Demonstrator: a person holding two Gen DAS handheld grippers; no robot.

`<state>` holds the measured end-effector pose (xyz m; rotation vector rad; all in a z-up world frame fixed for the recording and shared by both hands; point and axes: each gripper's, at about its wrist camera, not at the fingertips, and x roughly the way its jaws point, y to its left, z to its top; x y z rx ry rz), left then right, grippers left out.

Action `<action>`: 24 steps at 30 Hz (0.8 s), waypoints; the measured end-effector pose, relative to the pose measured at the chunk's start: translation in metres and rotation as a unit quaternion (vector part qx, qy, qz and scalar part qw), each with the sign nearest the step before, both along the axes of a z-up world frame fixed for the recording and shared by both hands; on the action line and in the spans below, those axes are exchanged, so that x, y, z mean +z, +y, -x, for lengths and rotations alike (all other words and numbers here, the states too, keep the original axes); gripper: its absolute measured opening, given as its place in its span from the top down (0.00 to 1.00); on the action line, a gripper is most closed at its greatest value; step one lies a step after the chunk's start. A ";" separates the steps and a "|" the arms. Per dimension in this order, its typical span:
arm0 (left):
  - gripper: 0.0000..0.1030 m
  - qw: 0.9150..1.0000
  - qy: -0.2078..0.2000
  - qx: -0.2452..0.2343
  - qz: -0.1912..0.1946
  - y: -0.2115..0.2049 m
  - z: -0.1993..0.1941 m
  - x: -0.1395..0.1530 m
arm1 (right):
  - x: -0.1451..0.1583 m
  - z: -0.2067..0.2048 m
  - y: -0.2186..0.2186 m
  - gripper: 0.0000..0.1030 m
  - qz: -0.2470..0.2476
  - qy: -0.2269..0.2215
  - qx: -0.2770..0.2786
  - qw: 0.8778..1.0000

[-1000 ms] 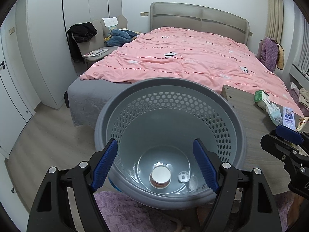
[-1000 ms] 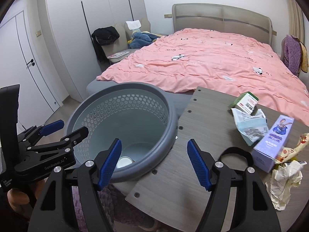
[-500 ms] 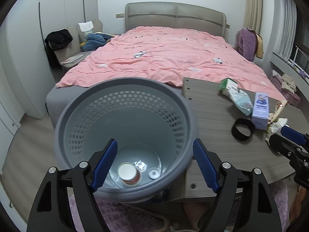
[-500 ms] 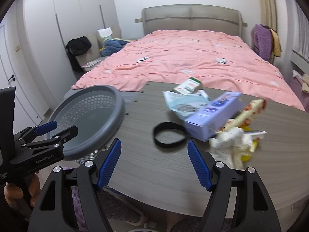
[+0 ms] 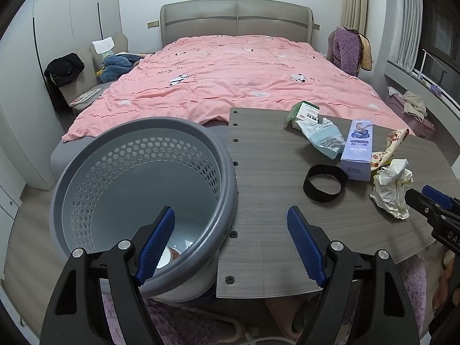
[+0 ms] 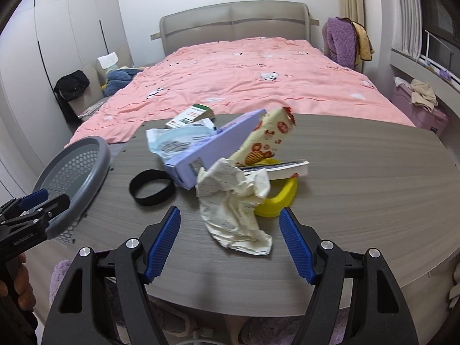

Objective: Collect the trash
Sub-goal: 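Move the right tool to the crumpled tissue and grasp it, then grasp the black rubber band with the left tool while the right tool lifts the tissue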

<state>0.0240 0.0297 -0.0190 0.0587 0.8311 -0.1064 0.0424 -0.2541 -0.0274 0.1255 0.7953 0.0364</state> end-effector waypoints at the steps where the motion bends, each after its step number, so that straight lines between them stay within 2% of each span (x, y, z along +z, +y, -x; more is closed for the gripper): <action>1: 0.25 1.000 0.001 -0.001 -0.001 -0.001 -0.001 -0.001 | -0.003 -0.002 -0.002 0.32 0.001 0.001 -0.002 1.000; 14: 0.25 1.000 0.016 -0.012 -0.013 -0.019 -0.015 -0.011 | -0.025 -0.023 0.002 0.34 0.001 0.026 0.006 1.000; 17: 0.25 1.000 0.017 -0.015 -0.014 -0.022 -0.016 -0.012 | -0.028 -0.027 0.004 0.39 0.004 0.030 0.005 1.000; 19: 0.25 1.000 0.018 -0.017 -0.014 -0.023 -0.016 -0.012 | -0.029 -0.028 0.005 0.50 0.003 0.033 0.006 0.999; 24: 0.25 0.999 0.017 -0.025 -0.009 -0.029 -0.016 -0.010 | -0.027 -0.025 0.002 0.56 -0.011 0.029 0.011 0.999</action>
